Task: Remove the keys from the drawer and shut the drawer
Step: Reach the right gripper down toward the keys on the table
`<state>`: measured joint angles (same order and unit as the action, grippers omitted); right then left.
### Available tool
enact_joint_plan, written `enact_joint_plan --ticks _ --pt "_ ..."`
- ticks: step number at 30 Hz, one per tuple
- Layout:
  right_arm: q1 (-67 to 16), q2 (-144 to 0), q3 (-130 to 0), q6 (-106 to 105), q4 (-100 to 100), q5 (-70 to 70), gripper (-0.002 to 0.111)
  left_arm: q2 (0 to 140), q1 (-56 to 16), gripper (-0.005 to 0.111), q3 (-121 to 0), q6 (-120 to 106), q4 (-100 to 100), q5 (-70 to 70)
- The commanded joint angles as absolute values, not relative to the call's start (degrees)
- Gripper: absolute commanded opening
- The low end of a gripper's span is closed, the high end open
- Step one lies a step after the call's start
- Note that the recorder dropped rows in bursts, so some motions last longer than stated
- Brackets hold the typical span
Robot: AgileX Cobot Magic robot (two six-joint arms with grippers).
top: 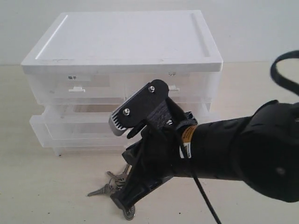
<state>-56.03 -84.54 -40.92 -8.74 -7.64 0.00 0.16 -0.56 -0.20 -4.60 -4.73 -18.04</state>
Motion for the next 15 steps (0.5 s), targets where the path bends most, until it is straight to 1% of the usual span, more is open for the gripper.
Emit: enact_joint_plan --ticks 1,7,15 --pt "-55.0 -88.6 -40.7 -9.9 -7.2 -4.7 0.0 0.0 -0.3 0.004 0.0 -3.9 -4.9 -18.0" --pt "-47.2 -89.3 -40.7 -9.3 -8.2 -8.8 0.0 0.0 -0.3 0.004 0.0 -3.9 -4.9 -18.0" --pt "-46.9 -90.4 -40.7 -10.8 -8.7 -15.0 0.0 0.0 -0.3 0.004 0.0 -3.9 -4.9 -18.0"
